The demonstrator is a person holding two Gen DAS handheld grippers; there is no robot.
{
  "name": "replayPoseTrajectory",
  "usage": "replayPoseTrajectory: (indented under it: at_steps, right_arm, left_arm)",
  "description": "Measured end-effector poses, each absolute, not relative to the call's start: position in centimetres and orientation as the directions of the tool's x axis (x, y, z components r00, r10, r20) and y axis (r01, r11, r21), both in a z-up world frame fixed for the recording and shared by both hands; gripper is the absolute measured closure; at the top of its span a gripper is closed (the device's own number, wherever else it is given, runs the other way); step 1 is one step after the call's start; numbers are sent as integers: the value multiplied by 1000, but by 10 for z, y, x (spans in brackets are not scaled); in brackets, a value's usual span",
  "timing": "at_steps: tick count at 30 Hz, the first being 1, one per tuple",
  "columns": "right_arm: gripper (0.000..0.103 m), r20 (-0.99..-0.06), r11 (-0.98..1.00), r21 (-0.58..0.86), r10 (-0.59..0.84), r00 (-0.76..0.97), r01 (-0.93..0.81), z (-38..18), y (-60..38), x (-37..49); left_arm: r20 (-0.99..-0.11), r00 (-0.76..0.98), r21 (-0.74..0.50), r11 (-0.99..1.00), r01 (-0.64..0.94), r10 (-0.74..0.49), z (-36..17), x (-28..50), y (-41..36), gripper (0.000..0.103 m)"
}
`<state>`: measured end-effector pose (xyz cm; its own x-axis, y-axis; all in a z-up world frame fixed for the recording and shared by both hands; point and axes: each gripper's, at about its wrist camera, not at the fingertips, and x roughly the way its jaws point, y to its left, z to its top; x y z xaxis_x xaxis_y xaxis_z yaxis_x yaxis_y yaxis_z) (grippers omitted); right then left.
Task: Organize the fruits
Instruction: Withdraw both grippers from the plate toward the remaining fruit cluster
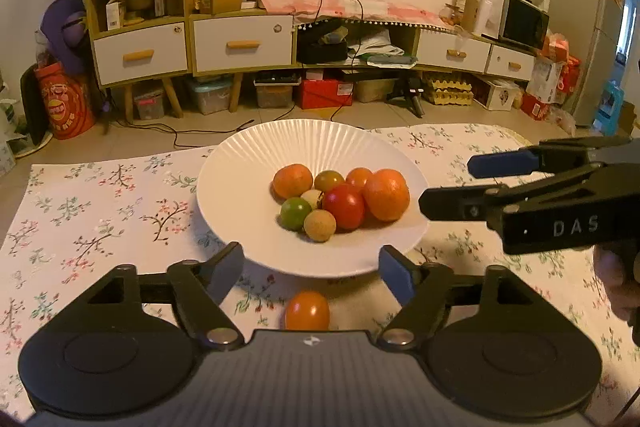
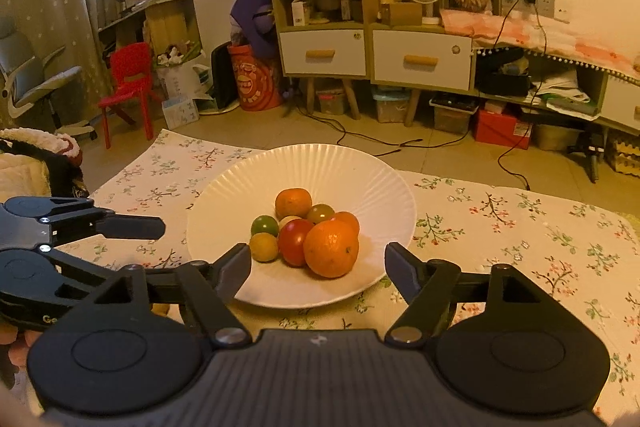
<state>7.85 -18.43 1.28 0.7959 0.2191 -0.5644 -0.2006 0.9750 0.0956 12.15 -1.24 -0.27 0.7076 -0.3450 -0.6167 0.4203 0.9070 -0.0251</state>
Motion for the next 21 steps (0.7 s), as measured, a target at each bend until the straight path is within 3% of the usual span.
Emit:
replayPoseTrajectory:
  at_steps: [21]
  right_arm:
    - [18, -605, 972, 109, 229, 762, -206, -1, -157, 49]
  left_arm:
    - [-680, 668, -31, 921, 387, -304, -14, 85, 25, 16]
